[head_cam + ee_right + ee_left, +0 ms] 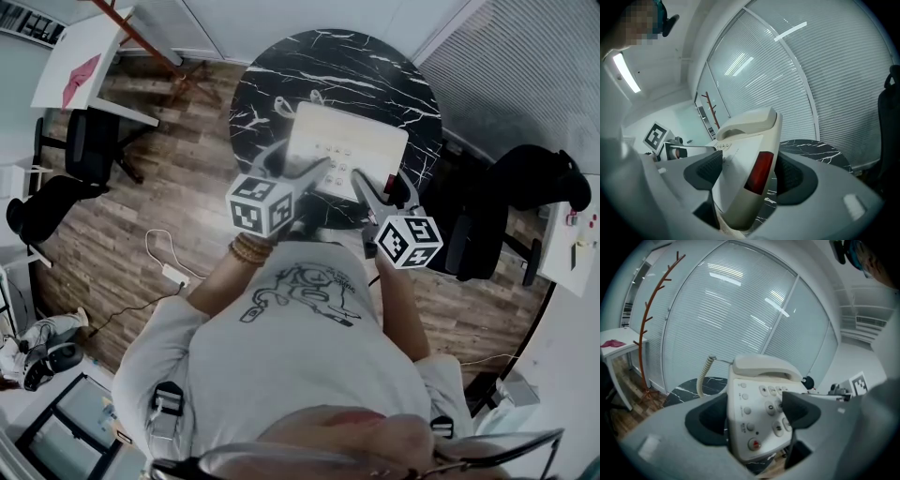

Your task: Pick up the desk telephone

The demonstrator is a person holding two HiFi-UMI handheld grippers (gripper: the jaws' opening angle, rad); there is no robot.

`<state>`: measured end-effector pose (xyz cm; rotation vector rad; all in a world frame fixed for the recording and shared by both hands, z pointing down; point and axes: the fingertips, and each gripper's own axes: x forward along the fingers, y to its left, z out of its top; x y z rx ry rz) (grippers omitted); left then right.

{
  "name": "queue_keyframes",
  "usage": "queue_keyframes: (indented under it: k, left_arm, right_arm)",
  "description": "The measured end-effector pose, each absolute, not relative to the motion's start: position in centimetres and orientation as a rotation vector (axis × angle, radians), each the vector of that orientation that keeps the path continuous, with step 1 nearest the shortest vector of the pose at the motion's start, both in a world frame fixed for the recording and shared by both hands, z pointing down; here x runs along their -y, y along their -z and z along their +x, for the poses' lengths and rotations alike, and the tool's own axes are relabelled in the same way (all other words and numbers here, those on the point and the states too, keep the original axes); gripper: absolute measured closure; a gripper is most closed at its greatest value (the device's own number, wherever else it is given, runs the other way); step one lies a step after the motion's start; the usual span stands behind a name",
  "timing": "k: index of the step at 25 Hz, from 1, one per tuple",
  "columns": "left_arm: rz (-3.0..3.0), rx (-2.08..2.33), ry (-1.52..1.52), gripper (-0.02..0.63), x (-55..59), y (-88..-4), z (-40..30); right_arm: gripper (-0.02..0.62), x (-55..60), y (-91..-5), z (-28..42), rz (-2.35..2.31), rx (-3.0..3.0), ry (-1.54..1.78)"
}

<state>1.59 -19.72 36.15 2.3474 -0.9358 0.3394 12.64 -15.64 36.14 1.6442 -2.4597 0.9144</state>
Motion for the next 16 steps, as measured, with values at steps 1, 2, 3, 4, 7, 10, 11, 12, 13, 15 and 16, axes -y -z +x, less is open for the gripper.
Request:
queue_keyframes:
  k: [1,2,3,4,7,10,11,12,13,15,16]
  left_arm:
    - [2.347,0.934,-0.339,0.241,19.65,-36.14,1.55]
    - [2.347,0.933,-0.339,0.241,19.63,-36.13,1.53]
    - [2.348,0.933,-0.34,0.241,19.63,-36.11,1.54]
    - [2.348,0.933,-0.342,0.241,19.61,-36.12,1.58]
    - [2.348,0.931,-0.345,0.241,19.43,-36.16,1.73]
    - [2.346,0.931,-0.343,0.241,19.19,-36.21,1.75]
    - [2.345,0.931,-0.343,0.241,19.1,-36.25,1.75]
    - [2.343,0.931,-0.343,0.239,19.01,-36.29,1.76]
    - [2.342,0.93,-0.344,0.239,18.95,-36.33,1.75]
    - [2.34,0.929,-0.345,0.24,18.89,-36.41,1.71]
    - [2.339,0.929,-0.346,0.239,18.87,-36.44,1.69]
  right_arm:
    - [0.242,15.58,-36.11,12.59,1.645,2.459,-0.916]
    - [0.242,15.56,-36.09,12.57,1.646,2.459,-0.919]
    - [0.242,15.54,-36.1,12.57,1.647,2.458,-0.922]
    - [0.244,15.52,-36.11,12.62,1.648,2.457,-0.924]
    - [0.242,15.3,-36.15,12.76,1.652,2.454,-0.923]
    - [0.242,15.04,-36.15,12.77,1.653,2.454,-0.919]
    - [0.242,14.95,-36.16,12.77,1.653,2.454,-0.918]
    - [0.242,14.87,-36.19,12.78,1.654,2.453,-0.92]
    - [0.242,14.8,-36.22,12.78,1.654,2.451,-0.922]
    - [0.242,14.74,-36.3,12.75,1.655,2.449,-0.927]
    - [0.242,14.71,-36.33,12.73,1.656,2.448,-0.93]
